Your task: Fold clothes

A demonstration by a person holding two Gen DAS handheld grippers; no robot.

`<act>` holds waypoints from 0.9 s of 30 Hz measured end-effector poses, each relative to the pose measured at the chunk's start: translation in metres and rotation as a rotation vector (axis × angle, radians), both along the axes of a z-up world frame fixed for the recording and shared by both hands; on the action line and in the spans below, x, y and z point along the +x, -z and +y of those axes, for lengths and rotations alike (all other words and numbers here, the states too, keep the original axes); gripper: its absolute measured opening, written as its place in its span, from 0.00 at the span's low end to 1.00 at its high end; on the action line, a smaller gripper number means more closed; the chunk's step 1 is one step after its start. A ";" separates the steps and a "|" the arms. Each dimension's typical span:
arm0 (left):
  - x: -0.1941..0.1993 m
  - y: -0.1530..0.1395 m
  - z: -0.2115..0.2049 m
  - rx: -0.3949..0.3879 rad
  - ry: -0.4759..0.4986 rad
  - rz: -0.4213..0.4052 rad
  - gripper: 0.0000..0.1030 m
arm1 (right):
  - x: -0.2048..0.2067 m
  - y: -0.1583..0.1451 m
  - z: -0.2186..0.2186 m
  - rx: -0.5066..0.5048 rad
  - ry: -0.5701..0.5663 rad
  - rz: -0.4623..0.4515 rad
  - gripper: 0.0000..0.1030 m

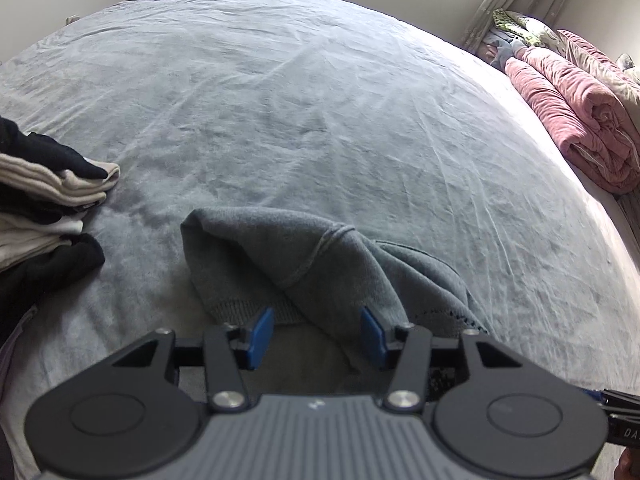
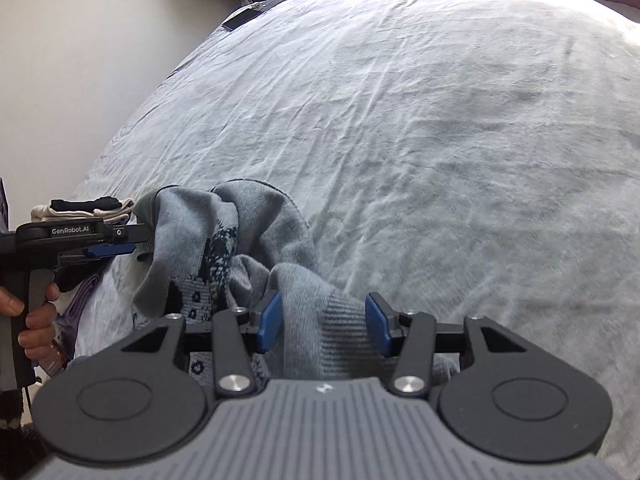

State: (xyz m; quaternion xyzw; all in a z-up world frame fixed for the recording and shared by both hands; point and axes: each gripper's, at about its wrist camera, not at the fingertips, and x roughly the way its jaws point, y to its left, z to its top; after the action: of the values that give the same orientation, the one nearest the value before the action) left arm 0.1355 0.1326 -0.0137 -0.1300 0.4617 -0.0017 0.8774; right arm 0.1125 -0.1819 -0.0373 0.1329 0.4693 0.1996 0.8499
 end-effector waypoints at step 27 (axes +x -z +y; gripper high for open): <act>0.051 -0.043 -0.066 0.000 -0.017 -0.267 0.06 | 0.022 -0.029 -0.028 0.036 0.092 -0.137 0.06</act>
State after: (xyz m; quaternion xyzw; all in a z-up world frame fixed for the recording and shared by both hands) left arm 0.1860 0.0662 0.0290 -0.1323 0.3396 -0.0115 0.9311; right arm 0.1342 -0.2103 -0.0081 0.1554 0.3999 0.1773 0.8857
